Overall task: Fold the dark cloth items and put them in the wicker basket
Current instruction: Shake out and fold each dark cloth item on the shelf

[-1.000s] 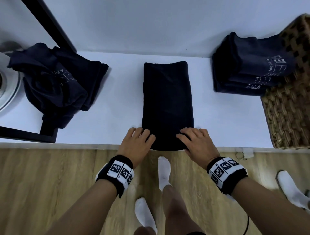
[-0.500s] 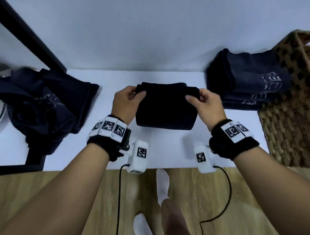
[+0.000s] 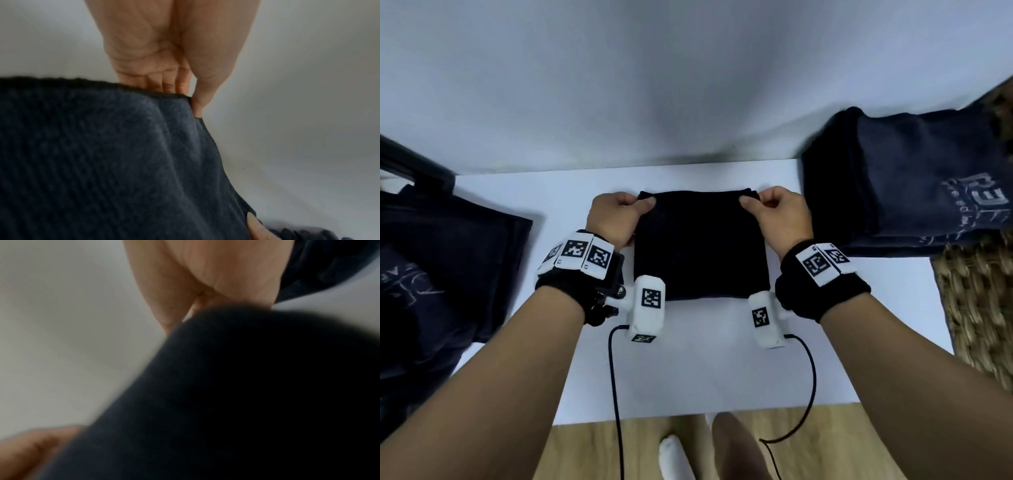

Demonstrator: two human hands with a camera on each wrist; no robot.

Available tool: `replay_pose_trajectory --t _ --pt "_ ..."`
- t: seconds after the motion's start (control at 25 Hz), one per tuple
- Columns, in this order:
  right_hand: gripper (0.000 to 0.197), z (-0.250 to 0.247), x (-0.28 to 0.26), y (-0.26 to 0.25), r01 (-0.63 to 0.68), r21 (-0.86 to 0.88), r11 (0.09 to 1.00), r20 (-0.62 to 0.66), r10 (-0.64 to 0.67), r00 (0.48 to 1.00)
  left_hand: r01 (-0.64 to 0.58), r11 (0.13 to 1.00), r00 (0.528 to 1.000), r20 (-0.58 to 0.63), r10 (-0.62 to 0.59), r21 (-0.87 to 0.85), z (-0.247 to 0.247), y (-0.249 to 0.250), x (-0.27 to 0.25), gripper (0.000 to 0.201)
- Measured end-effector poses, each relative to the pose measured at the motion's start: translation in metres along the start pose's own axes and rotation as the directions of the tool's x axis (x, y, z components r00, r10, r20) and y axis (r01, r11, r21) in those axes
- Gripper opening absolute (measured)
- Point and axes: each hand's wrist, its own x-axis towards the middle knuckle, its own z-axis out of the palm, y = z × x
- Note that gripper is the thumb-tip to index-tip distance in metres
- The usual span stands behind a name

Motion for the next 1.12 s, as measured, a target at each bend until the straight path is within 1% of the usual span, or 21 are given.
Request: replay_pose_trajectory --t 0.08,0.12,0.16,0.2,0.28,0.32,0.36,0.4,0.48,0.56,0.6,0.64,0.72,0.8,0.84,0.92,1.0,1.04,1.12 --pt "0.022 -0.003 -0.001 0.000 -0.046 0.024 0.999 -0.031 0.046 0.998 -0.041 0.994 0.998 -0.052 0.047 0.102 -0.003 -0.003 0.002 0.022" --pt "0.023 -0.005 -0.003 -0.001 -0.063 -0.003 0.998 -0.036 0.063 0.997 -0.041 0.988 0.995 -0.086 0.055 0.151 -0.007 -0.005 0.000 0.028" --pt "0.028 -0.008 -0.005 -0.002 -0.074 -0.048 0.996 -0.025 0.072 0.997 -0.023 0.987 0.995 -0.096 0.039 0.162 -0.010 -0.009 -0.003 0.037" --pt "0.036 -0.011 -0.009 -0.003 -0.080 -0.097 0.992 0.000 0.080 0.997 0.012 0.990 0.996 -0.085 0.000 0.138 -0.012 -0.010 -0.010 0.047" --pt "0.050 -0.014 -0.020 -0.003 -0.097 -0.178 0.979 0.071 0.111 0.991 0.068 0.991 0.997 0.025 -0.071 0.117 -0.012 -0.010 -0.029 0.061" --pt "0.053 -0.012 -0.026 -0.003 -0.106 -0.199 0.974 0.122 0.132 0.984 0.074 0.989 0.993 0.083 -0.086 0.130 -0.008 -0.011 -0.037 0.063" --pt "0.052 -0.008 -0.032 -0.002 -0.115 -0.195 0.974 0.173 0.150 0.973 0.071 0.988 0.989 0.121 -0.088 0.140 -0.004 -0.011 -0.044 0.060" --pt "0.050 -0.004 -0.037 -0.003 -0.123 -0.169 0.978 0.214 0.159 0.964 0.070 0.991 0.987 0.134 -0.086 0.115 0.001 -0.013 -0.050 0.056" --pt "0.046 -0.005 -0.045 -0.009 -0.172 -0.063 0.983 0.231 0.182 0.956 0.113 0.994 0.983 0.143 -0.114 0.012 0.009 -0.009 -0.060 0.047" --pt "0.047 -0.017 -0.053 -0.022 -0.180 -0.014 0.984 0.180 0.179 0.967 0.181 0.978 0.970 0.184 -0.160 -0.104 0.008 -0.004 -0.067 0.036" --pt "0.047 -0.027 -0.059 -0.030 -0.151 -0.004 0.989 0.136 0.150 0.979 0.177 0.970 0.970 0.199 -0.142 -0.166 0.006 0.005 -0.076 0.033" --pt "0.046 -0.041 -0.065 -0.039 -0.110 0.019 0.994 0.086 0.108 0.990 0.146 0.963 0.974 0.201 -0.100 -0.225 0.004 0.015 -0.086 0.033" --pt "0.040 -0.079 -0.079 -0.059 -0.026 0.069 0.997 -0.020 0.027 0.999 0.020 0.951 0.985 0.168 0.034 -0.310 0.006 0.043 -0.108 0.050" --pt "0.038 -0.125 -0.086 -0.076 0.034 0.092 0.995 -0.113 -0.023 0.993 -0.089 0.922 0.971 0.175 0.165 -0.376 0.019 0.077 -0.128 0.066" --pt "0.039 -0.146 -0.085 -0.080 0.049 0.082 0.995 -0.148 -0.037 0.988 -0.116 0.916 0.961 0.188 0.201 -0.383 0.030 0.090 -0.135 0.070" --pt "0.040 -0.194 -0.076 -0.088 0.073 0.037 0.997 -0.228 -0.063 0.972 -0.167 0.917 0.940 0.223 0.259 -0.362 0.061 0.119 -0.147 0.067" --pt "0.042 -0.234 -0.059 -0.088 0.058 -0.014 0.998 -0.282 -0.059 0.957 -0.189 0.918 0.917 0.273 0.292 -0.348 0.099 0.142 -0.153 0.062" --pt "0.045 -0.251 -0.049 -0.086 0.037 -0.064 0.997 -0.293 -0.054 0.954 -0.185 0.919 0.905 0.304 0.297 -0.347 0.118 0.150 -0.152 0.062" --pt "0.054 -0.273 -0.025 -0.079 -0.011 -0.218 0.976 -0.297 -0.055 0.953 -0.153 0.924 0.887 0.363 0.284 -0.351 0.152 0.164 -0.146 0.064"
